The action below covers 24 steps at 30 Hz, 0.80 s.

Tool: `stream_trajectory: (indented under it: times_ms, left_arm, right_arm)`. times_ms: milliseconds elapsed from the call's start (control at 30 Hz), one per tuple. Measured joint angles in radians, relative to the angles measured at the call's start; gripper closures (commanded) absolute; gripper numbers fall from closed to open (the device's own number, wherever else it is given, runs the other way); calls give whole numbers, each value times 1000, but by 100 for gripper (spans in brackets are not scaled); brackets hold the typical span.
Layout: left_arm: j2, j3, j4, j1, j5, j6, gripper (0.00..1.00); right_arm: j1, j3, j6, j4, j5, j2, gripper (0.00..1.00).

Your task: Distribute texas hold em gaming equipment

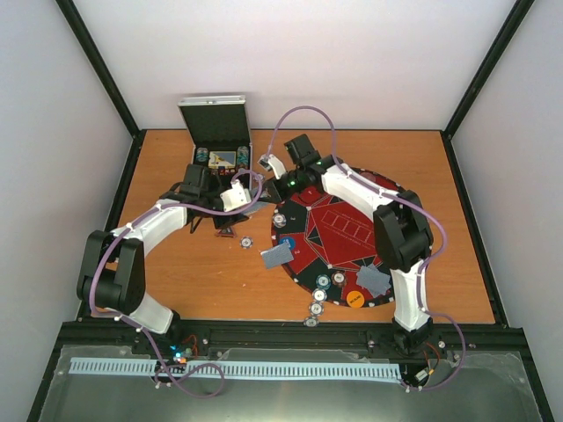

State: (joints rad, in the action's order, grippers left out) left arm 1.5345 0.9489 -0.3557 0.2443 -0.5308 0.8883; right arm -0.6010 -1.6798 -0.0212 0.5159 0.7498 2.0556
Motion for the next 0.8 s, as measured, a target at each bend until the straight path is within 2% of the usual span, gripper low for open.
stream_trajectory:
  times_ms: [133, 200, 533, 700, 800]
  left_arm:
    - [0, -7, 5, 0, 0, 0, 46]
    - [0, -9, 6, 0, 1, 0, 46]
    - [0, -21, 19, 0, 0, 0, 46]
    - [0, -26, 19, 0, -1, 0, 46]
    - [0, -26, 20, 0, -1, 0, 46]
  right_arm:
    - [0, -6, 10, 26, -2, -12, 97]
    - [0, -14, 19, 39, -5, -19, 97]
    - [1, -37, 47, 87, -56, -52, 87]
    - [2, -42, 50, 94, -53, -53, 93]
    - [3, -42, 47, 95, -47, -53, 90]
